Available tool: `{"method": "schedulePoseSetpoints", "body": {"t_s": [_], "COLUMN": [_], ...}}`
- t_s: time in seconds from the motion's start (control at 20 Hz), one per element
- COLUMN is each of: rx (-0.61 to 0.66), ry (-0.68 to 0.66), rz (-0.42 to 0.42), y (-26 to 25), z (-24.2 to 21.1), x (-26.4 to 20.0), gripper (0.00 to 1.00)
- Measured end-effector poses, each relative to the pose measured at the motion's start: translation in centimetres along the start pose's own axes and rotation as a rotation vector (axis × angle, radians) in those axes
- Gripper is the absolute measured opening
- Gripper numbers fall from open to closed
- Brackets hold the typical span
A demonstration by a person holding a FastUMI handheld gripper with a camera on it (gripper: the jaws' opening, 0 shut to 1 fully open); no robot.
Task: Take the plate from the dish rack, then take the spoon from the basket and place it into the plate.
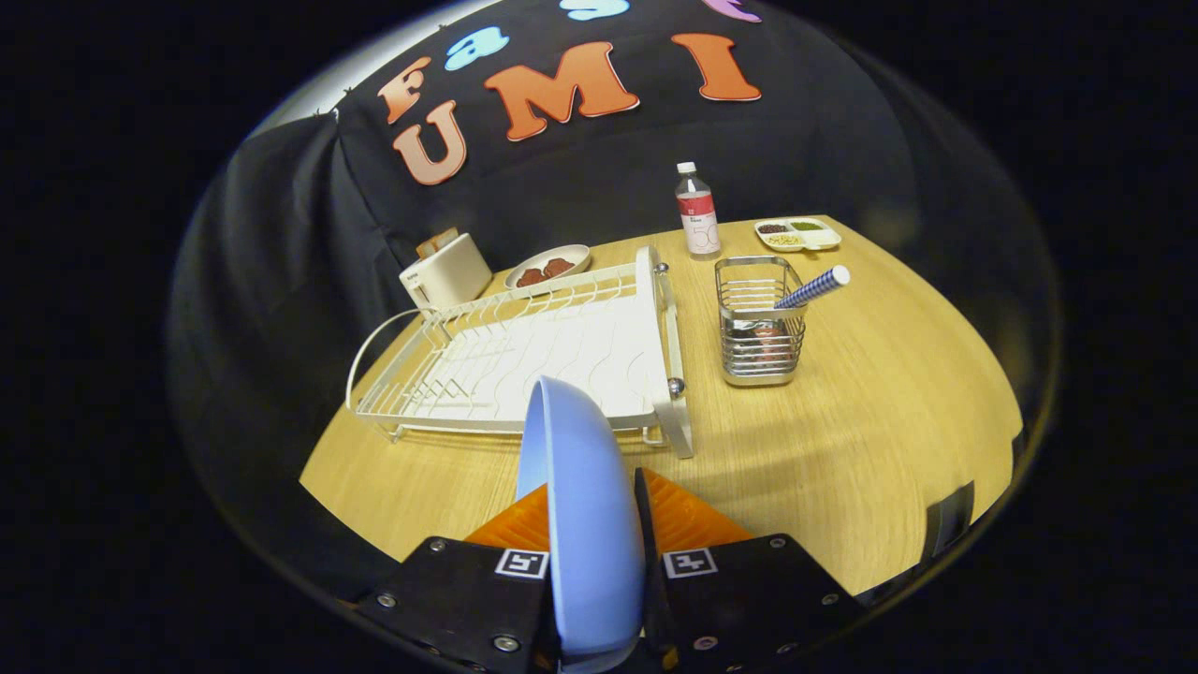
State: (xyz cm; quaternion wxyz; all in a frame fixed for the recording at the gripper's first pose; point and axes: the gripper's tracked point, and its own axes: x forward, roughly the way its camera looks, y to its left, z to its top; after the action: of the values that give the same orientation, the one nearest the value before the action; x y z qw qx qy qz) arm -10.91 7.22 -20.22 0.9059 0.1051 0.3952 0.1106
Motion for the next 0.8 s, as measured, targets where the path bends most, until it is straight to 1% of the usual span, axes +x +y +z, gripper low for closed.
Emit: {"method": "schedulePoseSetpoints", "body": {"t_s": [0.1, 0.25, 0.5, 0.7, 0.75, 0.8], "rx": [0.024, 0.056, 0.044, 0.039, 0.028, 0.003], "ry": [-0.002, 0.017, 0.022, 0.008, 0.013, 0.014], "rz": [0.041, 0.079, 0.113, 0.114, 0.087, 0.044], "y": [0.0, 0.1, 0.1, 0.1, -0.4, -1.4], "z": [-0.6, -1.9, -2.8, -2.9, -3.1, -3.3], "x": [0.4, 1.3, 2.8, 4.1, 4.5, 5.0], "gripper": [0.3, 0.32, 0.4, 0.44, 0.44, 0.49]}}
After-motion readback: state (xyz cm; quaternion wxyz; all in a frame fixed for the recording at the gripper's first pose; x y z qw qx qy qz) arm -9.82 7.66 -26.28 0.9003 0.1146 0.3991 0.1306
